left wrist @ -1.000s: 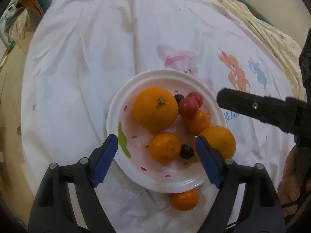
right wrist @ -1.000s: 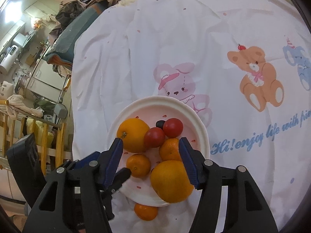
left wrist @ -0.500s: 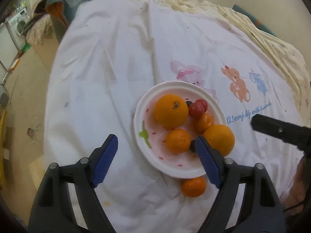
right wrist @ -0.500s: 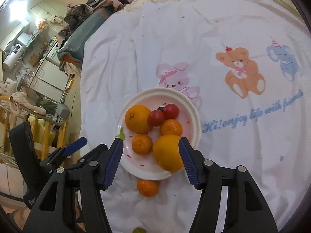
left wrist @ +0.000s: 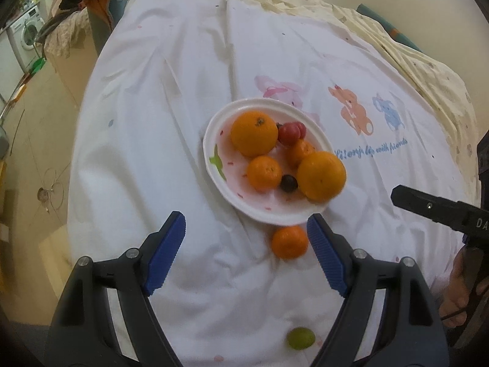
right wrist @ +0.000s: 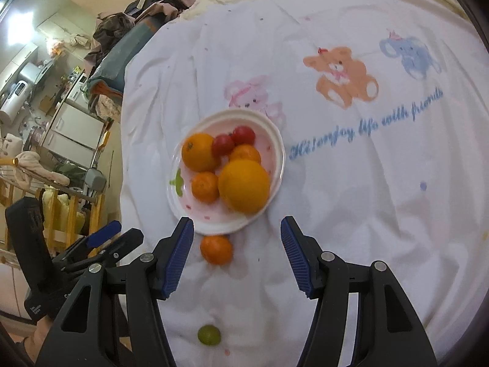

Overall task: Organize fruits
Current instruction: 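Withdraw both grippers toward the last tangerine and green lime, then grasp the last tangerine with the right gripper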

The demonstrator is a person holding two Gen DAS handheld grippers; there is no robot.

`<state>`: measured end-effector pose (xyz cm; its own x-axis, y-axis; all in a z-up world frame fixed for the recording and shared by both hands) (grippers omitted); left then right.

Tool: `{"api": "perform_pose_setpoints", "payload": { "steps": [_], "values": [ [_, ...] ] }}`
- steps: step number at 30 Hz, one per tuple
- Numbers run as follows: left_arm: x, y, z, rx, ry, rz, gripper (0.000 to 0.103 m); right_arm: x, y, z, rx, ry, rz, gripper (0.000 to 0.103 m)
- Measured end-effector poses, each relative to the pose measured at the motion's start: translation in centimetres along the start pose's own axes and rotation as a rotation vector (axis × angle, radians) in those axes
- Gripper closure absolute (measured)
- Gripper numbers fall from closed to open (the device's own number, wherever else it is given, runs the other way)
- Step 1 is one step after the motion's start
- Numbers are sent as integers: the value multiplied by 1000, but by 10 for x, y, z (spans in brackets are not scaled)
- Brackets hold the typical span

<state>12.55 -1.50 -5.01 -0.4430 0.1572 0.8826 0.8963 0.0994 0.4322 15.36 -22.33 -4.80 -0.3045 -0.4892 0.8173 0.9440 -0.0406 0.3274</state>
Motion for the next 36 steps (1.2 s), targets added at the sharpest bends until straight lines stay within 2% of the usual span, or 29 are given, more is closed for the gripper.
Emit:
{"api": "perform_pose_setpoints", "payload": {
  "steps": [2, 5, 11, 13, 15, 22, 29, 36],
  "values": [
    [2, -7, 0, 3, -7, 9, 24, -2, -9, -1, 1, -23, 20, 41],
    [2, -16, 1, 10, -25, 34, 24, -5, -20, 0, 4, -13, 41, 41],
    [2, -28, 1, 6, -9, 50, 24, -26, -39, 5, 14, -38, 101, 40],
    [1, -28, 3, 6, -7, 56, 24, -37, -43, 11, 37, -62, 121, 33],
    [0, -29, 7, 17, -3, 57, 24, -50, -46, 15, 56, -90, 142, 31],
    [-8, -29, 25, 85, 6, 87, 24, -93, -46, 34, 129, -197, 177, 28],
    [-8, -28, 35, 129, -7, 85, 24, -127, -48, 50, 155, -250, 212, 28],
    [-10, -23, 41, 166, -13, 81, 24, -132, -44, 51, 185, -290, 192, 30]
  ]
}}
Point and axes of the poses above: each gripper's, at about its wrist camera, not at the fingertips, and x roughly against the way its jaws point, z to its left, y to its top, the point moved 3 cm from there along -x, roughly the way its jaws point
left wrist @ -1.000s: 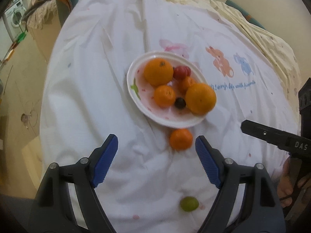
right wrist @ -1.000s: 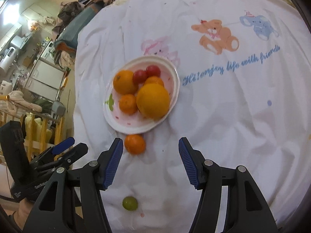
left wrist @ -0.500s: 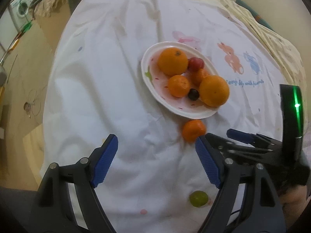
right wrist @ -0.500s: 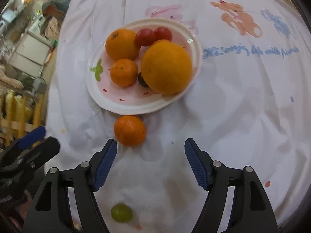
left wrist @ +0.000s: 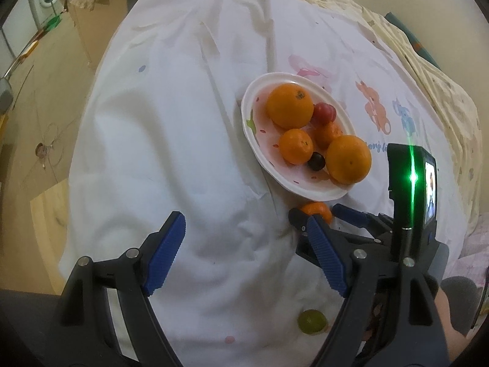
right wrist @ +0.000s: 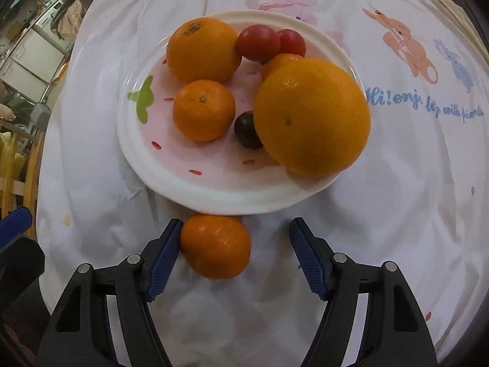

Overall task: Organize fruits
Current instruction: 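Grasp the last tangerine with the right gripper, then grasp the green lime with the left gripper while the right gripper lifts the tangerine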

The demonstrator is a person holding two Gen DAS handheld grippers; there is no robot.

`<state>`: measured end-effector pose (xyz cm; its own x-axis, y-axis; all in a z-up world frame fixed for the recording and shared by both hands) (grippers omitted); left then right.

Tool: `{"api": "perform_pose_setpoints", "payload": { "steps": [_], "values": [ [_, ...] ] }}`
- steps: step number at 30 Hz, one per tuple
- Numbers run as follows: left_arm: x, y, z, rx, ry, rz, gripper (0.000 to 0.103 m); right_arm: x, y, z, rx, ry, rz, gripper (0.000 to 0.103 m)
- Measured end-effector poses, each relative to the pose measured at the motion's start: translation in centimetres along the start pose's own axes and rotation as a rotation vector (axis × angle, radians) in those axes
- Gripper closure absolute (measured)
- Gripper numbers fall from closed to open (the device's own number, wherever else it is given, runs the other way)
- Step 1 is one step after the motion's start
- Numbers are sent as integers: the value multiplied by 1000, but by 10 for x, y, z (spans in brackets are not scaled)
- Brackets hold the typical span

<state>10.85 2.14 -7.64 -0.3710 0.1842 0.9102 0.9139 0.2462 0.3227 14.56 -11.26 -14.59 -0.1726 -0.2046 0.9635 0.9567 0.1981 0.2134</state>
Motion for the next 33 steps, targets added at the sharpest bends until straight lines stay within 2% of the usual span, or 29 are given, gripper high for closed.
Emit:
{"api": "perform_pose_setpoints", "payload": {
  "steps": [2, 4, 10, 16, 20, 23, 27, 32, 33],
  "values": [
    [0, 0, 0, 5, -1, 1, 24, 1, 0, 1, 6, 30, 5, 40],
    [0, 1, 0, 1, 1, 0, 24, 1, 0, 5, 25, 48, 10, 59],
    [-1, 2, 1, -2, 11, -1, 24, 7, -3, 5, 53, 70, 21, 60],
    [1, 1, 1, -16, 40, -22, 24, 23, -17, -18, 5, 144, 41, 60],
    [1, -10, -5, -46, 43, 6, 24, 47, -24, -35, -50, 192, 3, 60],
    [2, -25, -17, -91, 50, 26, 24, 67, -29, -51, -95, 227, -40, 60],
    [-1, -61, -37, -130, -8, 109, 24, 88, -30, -73, -161, 265, -91, 60],
    [-7, -107, -74, -274, -33, 165, 25, 102, -33, -87, -229, 298, -123, 60],
    [-11, -114, -81, -312, -42, 178, 29, 106, -33, -87, -237, 302, -133, 60]
  ]
}}
Point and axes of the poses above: each gripper's, at about its wrist camera, not at the fingertips, and x roughly against the way its jaws point, z to its left, y to its top, the point moved 3 cm from there along -x, roughly the way its jaws point
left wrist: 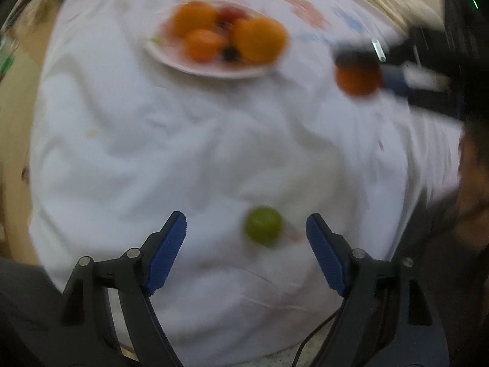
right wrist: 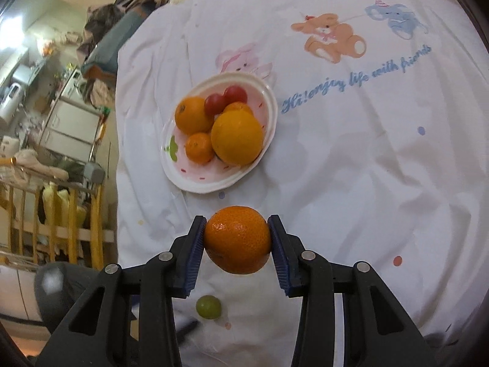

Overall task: Organize fruits
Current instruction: 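Grasp the green lime with the left gripper while the right gripper lifts the tangerine, then carry the tangerine and green lime over the plate with both grippers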

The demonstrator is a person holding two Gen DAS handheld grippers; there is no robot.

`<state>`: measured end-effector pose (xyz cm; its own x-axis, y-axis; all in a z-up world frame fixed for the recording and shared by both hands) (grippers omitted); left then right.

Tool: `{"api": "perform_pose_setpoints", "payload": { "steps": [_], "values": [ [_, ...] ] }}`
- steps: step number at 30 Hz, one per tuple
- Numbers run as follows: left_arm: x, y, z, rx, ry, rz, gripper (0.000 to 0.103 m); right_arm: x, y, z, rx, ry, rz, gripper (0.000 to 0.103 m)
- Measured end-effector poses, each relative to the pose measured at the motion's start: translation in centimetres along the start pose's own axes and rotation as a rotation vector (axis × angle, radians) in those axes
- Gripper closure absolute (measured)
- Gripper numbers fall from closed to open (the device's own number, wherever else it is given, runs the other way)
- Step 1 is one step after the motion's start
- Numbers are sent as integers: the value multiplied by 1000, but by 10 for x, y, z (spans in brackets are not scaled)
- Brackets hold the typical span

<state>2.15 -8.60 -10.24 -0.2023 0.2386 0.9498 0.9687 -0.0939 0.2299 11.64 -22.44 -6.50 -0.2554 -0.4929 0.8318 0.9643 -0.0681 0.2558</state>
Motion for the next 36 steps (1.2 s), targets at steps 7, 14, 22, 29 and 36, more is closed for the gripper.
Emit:
{"api": "perform_pose_setpoints", "payload": {
  "steps": [7, 14, 22, 29, 36],
  "values": [
    [-21, -5, -12, -56, 0, 16, 56, 16, 8, 4, -2, 46, -43, 60],
    [-17, -4, -2, -15, -41, 9, 77, 20, 12, 2, -21, 69, -54, 60],
    [4, 10, 19, 68, -106, -13, 77, 26, 19, 4, -46, 98, -80, 60],
    [51, 63, 51, 87, -80, -140, 77, 28, 40, 17, -66, 198, -105, 60],
    [44, 81, 61, 134, -104, -104, 76, 23, 62, 31, -21, 171, -128, 60]
  ]
}}
Point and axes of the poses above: each gripper's, at about its wrist camera, not at the fingertips, and x roughly against the way its jaws point, z to its left, y to its top, the point moved 3 cm from there along -x, roughly the way its jaws point
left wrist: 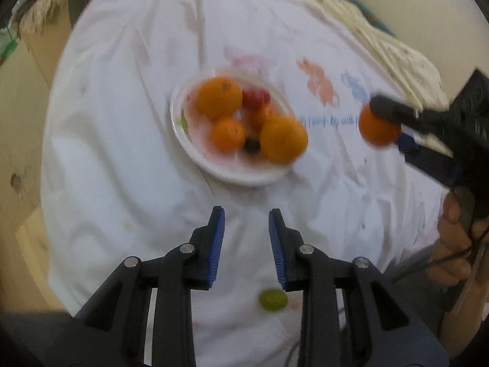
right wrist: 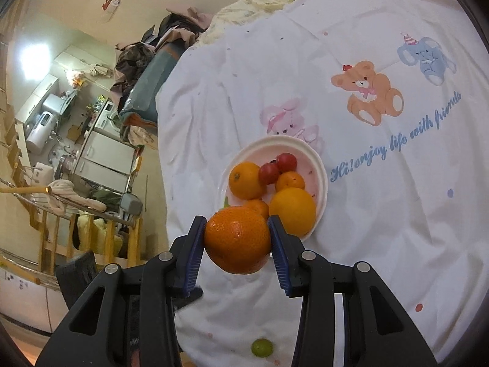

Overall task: Organize fruits
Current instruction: 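Carry the tangerine and green lime over the plate with both grippers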

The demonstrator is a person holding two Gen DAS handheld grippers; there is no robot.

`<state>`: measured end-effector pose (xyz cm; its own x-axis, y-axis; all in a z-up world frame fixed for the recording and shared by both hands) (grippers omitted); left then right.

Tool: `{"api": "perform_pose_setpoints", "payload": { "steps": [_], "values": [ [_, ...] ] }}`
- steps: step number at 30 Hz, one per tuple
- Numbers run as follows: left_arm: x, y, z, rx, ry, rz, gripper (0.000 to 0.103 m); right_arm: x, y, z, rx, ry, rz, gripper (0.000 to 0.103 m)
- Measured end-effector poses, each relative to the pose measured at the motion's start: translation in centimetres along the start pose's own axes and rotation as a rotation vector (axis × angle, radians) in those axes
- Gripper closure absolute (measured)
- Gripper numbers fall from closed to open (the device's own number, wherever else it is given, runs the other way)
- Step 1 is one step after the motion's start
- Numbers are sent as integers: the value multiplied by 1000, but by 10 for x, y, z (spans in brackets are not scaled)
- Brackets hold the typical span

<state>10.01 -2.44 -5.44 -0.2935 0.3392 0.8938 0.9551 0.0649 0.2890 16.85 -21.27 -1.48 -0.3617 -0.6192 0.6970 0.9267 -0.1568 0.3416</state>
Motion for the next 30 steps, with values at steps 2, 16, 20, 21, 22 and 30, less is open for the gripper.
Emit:
{"api": "perform_pose_setpoints", "payload": {
  "steps": [2, 16, 20, 21, 22, 30],
  "values": [
    [-20, -28, -11, -1, -19, 88, 64, -5, -4, -8, -26, -13, 23, 60],
    [-77, -95, -53, -110, 95, 175, 59, 7, -12, -21, -50, -12, 17, 60],
    [-82, -97, -53, -122, 112, 199, 69, 8, -11, -20, -44, -10, 12, 60],
    [-82, -97, -52, -123, 112, 197, 74, 8, -10, -20, -46, -10, 12, 60],
    [-82, -97, -52, -122, 112, 193, 78, 7, -10, -21, -48, -10, 13, 60],
    [-51, -65, -37, -84, 81, 119, 78, 1, -2, -15, -36, -8, 28, 60]
  ]
}}
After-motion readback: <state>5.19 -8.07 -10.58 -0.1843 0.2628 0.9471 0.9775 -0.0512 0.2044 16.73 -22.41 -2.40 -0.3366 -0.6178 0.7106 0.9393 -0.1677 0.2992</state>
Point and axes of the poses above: each gripper's, at about its wrist camera, not at the fingertips, and x roughly against the way its jaws point, z to its left, y to its top, the point moved 3 cm from there along -x, roughly the way its jaws point
